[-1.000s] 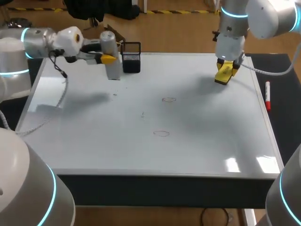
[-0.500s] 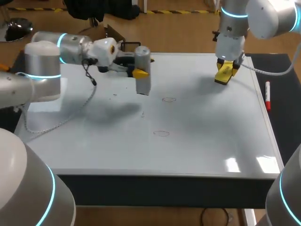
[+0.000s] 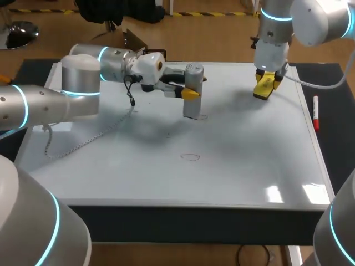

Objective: Pick up the inspection probe, press it on each red-marked spot on the whiteboard one by one, put down the probe, pick up the eraser, and wipe off all the red marks.

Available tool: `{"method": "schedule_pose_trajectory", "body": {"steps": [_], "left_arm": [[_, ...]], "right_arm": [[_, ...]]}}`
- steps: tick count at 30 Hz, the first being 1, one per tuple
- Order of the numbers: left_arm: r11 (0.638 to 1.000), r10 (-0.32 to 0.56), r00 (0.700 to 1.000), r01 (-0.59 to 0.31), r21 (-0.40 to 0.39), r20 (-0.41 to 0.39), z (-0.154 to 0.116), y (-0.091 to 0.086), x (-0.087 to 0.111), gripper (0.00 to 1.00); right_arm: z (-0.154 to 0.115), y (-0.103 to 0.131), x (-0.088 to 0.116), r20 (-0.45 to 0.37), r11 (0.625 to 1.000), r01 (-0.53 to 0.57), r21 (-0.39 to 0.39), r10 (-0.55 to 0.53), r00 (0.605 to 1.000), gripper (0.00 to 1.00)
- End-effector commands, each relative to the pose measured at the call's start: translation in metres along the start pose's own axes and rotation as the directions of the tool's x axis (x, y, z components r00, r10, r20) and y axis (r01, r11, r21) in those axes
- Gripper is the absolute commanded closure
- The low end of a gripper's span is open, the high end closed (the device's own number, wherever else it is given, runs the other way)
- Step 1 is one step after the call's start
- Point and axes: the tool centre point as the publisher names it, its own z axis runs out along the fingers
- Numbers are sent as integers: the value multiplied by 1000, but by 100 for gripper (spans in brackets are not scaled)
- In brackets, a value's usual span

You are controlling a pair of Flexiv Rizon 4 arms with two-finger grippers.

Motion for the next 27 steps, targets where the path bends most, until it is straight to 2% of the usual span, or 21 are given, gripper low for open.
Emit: {"method": "schedule_pose_trajectory", "body": {"steps": [1,14,27], "left_arm": [[1000,-4,1000,4,4,-8,2,12,-11,100],[1000,-1,1000,1,-3,5,9,26,-20,100],[1000,-6,1000,6,-12,-4,3,39,-20,100]], "right_arm": [[-1,-1,0,-3,1000,2,2,-2,1000,100],[-1,-1,0,-3,1000,2,2,-2,1000,100],[-1,-1,0,-3,1000,2,2,-2,1000,100]]}}
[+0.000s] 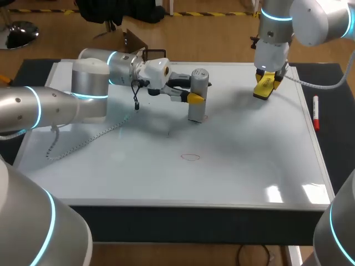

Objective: Pick up the inspection probe, press it on each red-marked spot on the whiteboard one by one, put down the probe, pick up the eraser, and wipe off all the red marks.

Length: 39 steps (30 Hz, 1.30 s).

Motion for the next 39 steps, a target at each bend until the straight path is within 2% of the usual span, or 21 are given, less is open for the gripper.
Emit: {"method": "schedule_pose_trajectory", "body": {"steps": [1,19,30,35,39], "left_arm": [[1000,-11,1000,11,5,-3,-3,6,-2,100],[1000,-15,1000,15,-5,-7,-4,5,0,100],[1000,1,999,-1,7,35,-10,-32,7,100],[1000,20,998,-22,22,64,-27,-46,13,100],[999,37,994,-38,5,98,-52,-55,16,100]], "right_arm": [[-1,-1,0,-3,1000,2,2,-2,1000,100],[-1,-1,0,-3,1000,2,2,-2,1000,100],[-1,-1,0,-3,1000,2,2,-2,1000,100],[-1,-1,0,-3,1000,2,2,-2,1000,100],[-1,-1,0,-3,1000,2,2,-2,1000,100]]}}
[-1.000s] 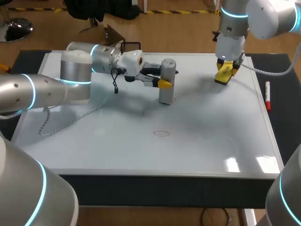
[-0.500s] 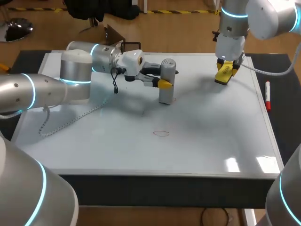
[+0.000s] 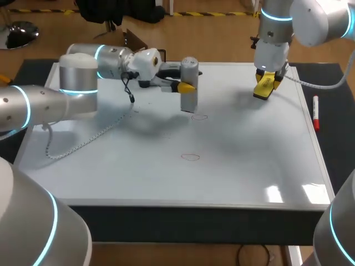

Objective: Pick up the inspection probe, press it on each red-marked spot on the whiteboard one by one, put down the probe, pick up the eraser, and wipe off all the red marks.

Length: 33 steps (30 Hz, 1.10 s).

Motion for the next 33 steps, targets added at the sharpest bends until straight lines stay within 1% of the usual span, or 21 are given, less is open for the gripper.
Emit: {"method": "schedule_pose_trajectory", "body": {"steps": [1,5,10,15,19,25,33], "left_arm": [[999,22,996,-18,-38,85,-33,-22,15,100],[998,38,988,-31,-48,147,-65,-33,16,100],[997,61,970,-49,-57,235,-109,-46,16,100],[996,74,946,-56,-65,315,-150,-53,15,100],[996,76,926,-54,-71,371,-186,-56,11,100],[996,79,899,-59,-60,430,-233,-61,8,100],[997,80,875,-71,-38,478,-274,-64,6,100]], "right_arm": [[-1,-1,0,-3,1000,2,2,-2,1000,100],[-1,-1,0,-3,1000,2,2,-2,1000,100],[-1,-1,0,-3,1000,2,2,-2,1000,100],[-1,-1,0,-3,1000,2,2,-2,1000,100],[-1,-1,0,-3,1000,2,2,-2,1000,100],[-1,-1,0,-3,1000,2,2,-2,1000,100],[-1,-1,0,-3,1000,2,2,-2,1000,100]]}}
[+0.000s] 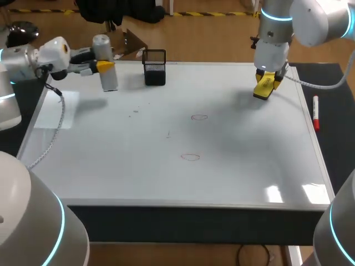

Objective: Pick up the inspection probe, press it on each red-marked spot on the whiteboard one by one, put down the probe, pick up the eraser, and wipe off all the red marks.

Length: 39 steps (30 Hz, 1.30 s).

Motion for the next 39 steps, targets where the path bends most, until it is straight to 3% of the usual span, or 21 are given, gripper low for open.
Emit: {"method": "schedule_pose_trajectory", "body": {"steps": [1,12,26,29,39], "left_arm": [[1000,4,999,-4,9,43,-19,-1,0,100],[1000,-3,999,3,8,33,-35,-4,-9,100],[1000,-3,999,3,8,33,-35,-4,-9,100],[1000,-3,999,3,8,33,-35,-4,-9,100],[1000,-3,999,3,8,33,-35,-4,-9,100]], "right_arm": [[-1,-1,0,-3,1000,2,2,-2,1000,100],[-1,-1,0,-3,1000,2,2,-2,1000,100],[-1,-1,0,-3,1000,2,2,-2,1000,100],[-11,10,-11,43,999,54,0,-54,998,100],[-56,78,-51,76,965,235,115,-244,967,100]]}}
